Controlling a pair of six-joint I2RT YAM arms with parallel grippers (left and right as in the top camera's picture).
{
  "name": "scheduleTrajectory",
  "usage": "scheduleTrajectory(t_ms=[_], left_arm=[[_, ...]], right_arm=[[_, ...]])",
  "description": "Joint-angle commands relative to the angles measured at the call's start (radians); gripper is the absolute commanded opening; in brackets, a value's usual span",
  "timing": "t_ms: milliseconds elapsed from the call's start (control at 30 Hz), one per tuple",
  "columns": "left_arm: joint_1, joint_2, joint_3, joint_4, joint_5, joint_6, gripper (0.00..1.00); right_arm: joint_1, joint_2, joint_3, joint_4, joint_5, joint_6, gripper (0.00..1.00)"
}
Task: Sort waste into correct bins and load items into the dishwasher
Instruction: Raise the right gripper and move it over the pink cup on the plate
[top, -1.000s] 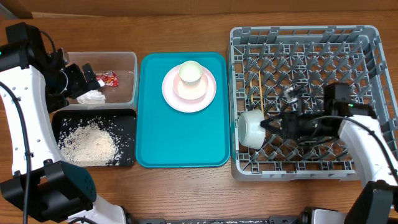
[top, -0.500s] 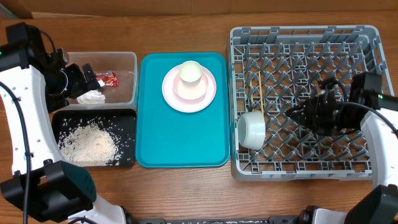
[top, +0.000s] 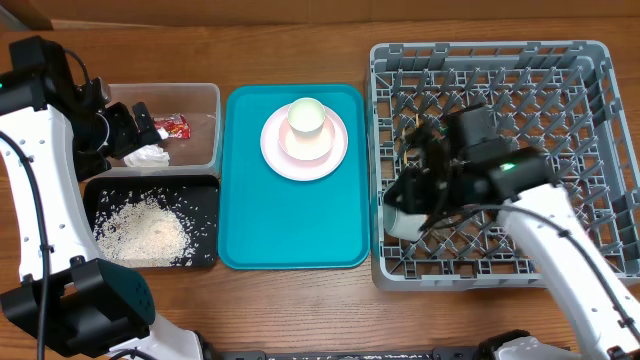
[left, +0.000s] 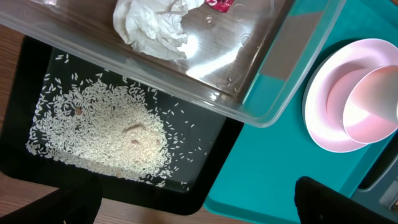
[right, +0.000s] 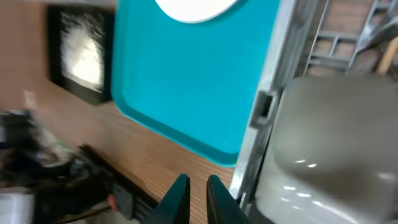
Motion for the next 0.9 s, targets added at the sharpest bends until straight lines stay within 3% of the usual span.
scheduleTrajectory(t_ms=[0, 167, 533, 867], left_arm=[[0.003, -0.004, 0.017, 0.001, -0.006, -0.004, 1.00], [0.003, -0.004, 0.017, 0.001, -0.006, -0.003, 1.00], [0.003, -0.004, 0.017, 0.001, -0.006, -0.003, 1.00], [0.003, -0.004, 0.017, 0.001, -0.005, -0.003, 1.00]], right_arm=[[0.097, -0.011, 0.022, -0.003, 0.270, 0.144, 0.12], [0.171, 0.016, 0.021, -0.026, 0.417, 0.222, 0.12], [0.163, 0.038, 0.021, -0.203, 0.738, 0.388, 0.13], [0.145, 0.035, 0.039, -0.220, 0.746, 0.396, 0.18]])
